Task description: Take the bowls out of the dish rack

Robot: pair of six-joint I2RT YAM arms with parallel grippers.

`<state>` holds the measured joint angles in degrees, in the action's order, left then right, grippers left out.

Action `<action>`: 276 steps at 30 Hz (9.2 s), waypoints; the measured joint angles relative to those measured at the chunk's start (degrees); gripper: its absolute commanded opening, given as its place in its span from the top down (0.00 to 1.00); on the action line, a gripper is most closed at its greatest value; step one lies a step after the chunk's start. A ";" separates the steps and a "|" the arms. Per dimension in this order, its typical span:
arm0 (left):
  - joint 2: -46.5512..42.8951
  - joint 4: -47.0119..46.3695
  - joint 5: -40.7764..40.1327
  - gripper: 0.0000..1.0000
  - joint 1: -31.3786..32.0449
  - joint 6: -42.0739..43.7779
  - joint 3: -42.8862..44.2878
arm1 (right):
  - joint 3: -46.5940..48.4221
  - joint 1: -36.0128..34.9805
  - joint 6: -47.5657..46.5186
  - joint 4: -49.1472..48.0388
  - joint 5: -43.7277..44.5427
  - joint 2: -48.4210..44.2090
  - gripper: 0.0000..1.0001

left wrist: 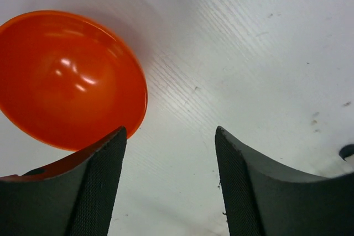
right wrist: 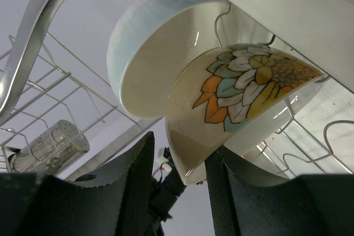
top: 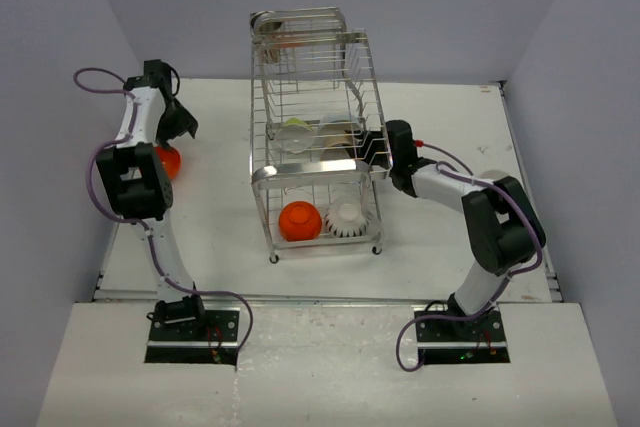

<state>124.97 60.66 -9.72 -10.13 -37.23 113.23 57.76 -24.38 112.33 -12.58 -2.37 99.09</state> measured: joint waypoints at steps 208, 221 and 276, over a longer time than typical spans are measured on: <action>-23.15 -37.03 34.12 0.34 17.03 -23.26 -28.79 | 38.12 30.40 -92.74 75.95 22.45 12.61 1.00; -23.43 -37.03 34.88 0.34 17.03 -23.23 -29.14 | 31.47 31.95 -92.43 71.95 22.67 10.12 1.00; -23.67 -37.35 35.08 0.32 17.00 -23.28 -33.42 | 33.88 33.33 -92.48 70.69 20.61 6.34 0.49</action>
<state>101.30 23.31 25.36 6.87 -60.51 79.81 91.64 8.95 19.86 58.11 18.24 105.43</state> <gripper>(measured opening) 0.671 0.496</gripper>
